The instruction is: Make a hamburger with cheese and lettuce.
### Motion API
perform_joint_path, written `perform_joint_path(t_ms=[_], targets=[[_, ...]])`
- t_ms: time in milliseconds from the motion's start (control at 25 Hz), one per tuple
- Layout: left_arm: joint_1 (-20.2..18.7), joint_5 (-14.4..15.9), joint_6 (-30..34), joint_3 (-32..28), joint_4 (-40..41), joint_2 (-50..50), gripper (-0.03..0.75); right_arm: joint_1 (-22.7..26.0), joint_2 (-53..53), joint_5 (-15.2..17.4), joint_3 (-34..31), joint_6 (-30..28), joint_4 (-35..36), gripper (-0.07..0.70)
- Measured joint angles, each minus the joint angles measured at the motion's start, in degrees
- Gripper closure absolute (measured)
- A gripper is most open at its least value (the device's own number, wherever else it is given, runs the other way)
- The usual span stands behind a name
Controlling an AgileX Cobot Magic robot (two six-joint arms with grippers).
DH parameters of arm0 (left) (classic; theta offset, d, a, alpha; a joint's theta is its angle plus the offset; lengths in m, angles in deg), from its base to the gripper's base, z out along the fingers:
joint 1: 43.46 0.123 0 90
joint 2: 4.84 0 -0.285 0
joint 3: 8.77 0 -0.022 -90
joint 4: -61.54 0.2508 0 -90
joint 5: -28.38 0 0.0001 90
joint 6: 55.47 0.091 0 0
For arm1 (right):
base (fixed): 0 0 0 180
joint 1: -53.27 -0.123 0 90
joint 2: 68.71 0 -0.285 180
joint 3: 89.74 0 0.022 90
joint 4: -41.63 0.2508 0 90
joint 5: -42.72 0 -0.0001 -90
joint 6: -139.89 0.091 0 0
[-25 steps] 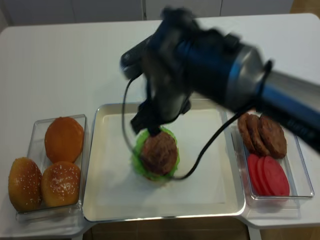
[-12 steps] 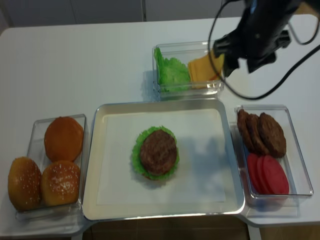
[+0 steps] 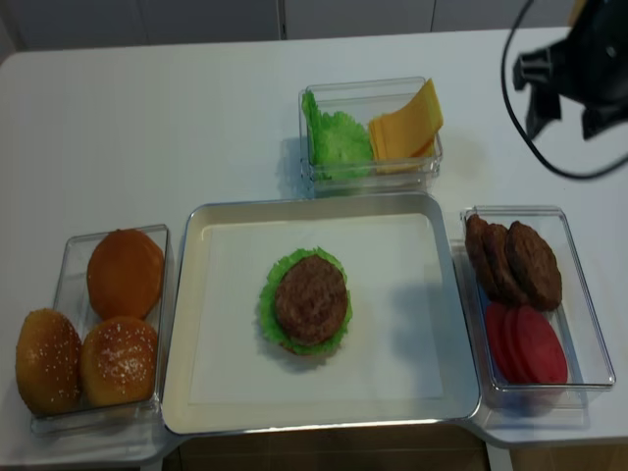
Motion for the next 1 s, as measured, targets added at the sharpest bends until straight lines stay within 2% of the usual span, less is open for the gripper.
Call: perform_joint_path(t_ms=[320,1000], targets=[[0.00,0.00,0.00,0.00,0.00,0.00,0.356,0.00,-17.23,0.34,-12.79,0.87,-1.68,0.112],[0.00,0.00,0.00,0.00,0.00,0.00,0.356,0.00,-59.80,1.73,-31.25,1.08,-1.81,0.112]])
